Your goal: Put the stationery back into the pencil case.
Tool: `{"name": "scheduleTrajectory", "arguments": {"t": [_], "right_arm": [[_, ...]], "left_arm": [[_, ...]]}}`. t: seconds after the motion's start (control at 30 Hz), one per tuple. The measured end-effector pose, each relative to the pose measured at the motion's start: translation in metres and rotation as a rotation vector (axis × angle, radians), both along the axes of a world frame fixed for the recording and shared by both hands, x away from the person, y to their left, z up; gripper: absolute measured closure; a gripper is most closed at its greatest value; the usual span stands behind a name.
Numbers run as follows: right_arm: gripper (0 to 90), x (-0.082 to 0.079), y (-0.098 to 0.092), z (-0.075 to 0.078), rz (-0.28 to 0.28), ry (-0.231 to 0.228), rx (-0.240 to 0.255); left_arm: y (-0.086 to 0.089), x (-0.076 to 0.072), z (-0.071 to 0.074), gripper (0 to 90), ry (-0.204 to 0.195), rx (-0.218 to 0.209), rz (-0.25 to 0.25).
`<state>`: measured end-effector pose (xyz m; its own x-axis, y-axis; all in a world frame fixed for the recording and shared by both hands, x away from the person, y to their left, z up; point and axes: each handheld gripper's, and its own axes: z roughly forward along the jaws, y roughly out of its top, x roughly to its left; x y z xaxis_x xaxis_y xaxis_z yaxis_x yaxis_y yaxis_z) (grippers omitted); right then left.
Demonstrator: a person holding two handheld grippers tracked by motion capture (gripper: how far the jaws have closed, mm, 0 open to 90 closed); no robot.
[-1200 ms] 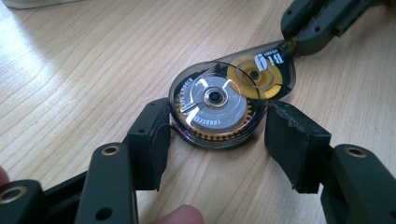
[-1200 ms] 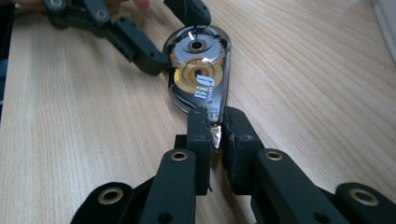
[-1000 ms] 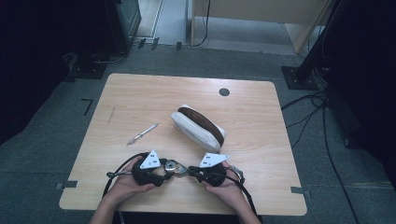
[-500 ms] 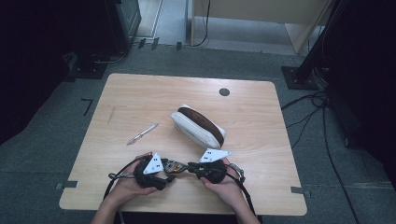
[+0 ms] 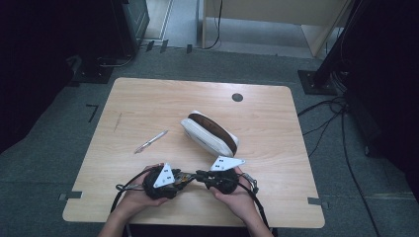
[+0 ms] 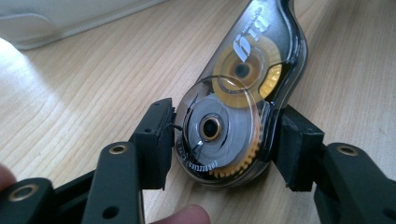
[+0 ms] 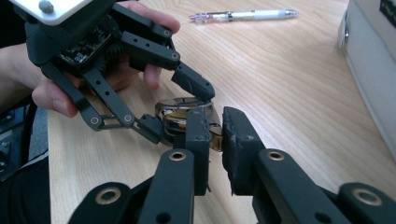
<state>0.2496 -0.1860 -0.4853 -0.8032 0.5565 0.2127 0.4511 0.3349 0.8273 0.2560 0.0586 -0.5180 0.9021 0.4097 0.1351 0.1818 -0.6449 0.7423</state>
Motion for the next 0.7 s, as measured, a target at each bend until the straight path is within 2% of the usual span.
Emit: {"name": "scheduleTrajectory", "arguments": {"t": [0.2, 0.27, 0.3, 0.4, 0.7], "right_arm": [[72.7, 0.000, 0.002, -0.002, 0.045, -0.026, 0.012], [69.1, 0.000, 0.001, -0.003, 0.050, -0.035, 0.012], [66.3, 0.001, 0.001, -0.003, 0.055, -0.042, 0.012], [65.9, 0.003, -0.001, -0.004, 0.067, -0.050, 0.028], [60.4, 0.007, -0.007, -0.011, 0.135, -0.040, 0.030]], "left_arm": [[0.000, -0.002, 0.000, 52.5, -0.013, -0.002, -0.032], [0.003, -0.002, 0.002, 57.7, -0.016, -0.042, -0.034], [0.005, -0.001, 0.003, 66.3, 0.015, -0.058, -0.047], [0.005, -0.001, 0.002, 68.3, 0.024, -0.062, -0.065], [0.008, 0.000, 0.003, 73.8, 0.078, -0.073, -0.130]]}}
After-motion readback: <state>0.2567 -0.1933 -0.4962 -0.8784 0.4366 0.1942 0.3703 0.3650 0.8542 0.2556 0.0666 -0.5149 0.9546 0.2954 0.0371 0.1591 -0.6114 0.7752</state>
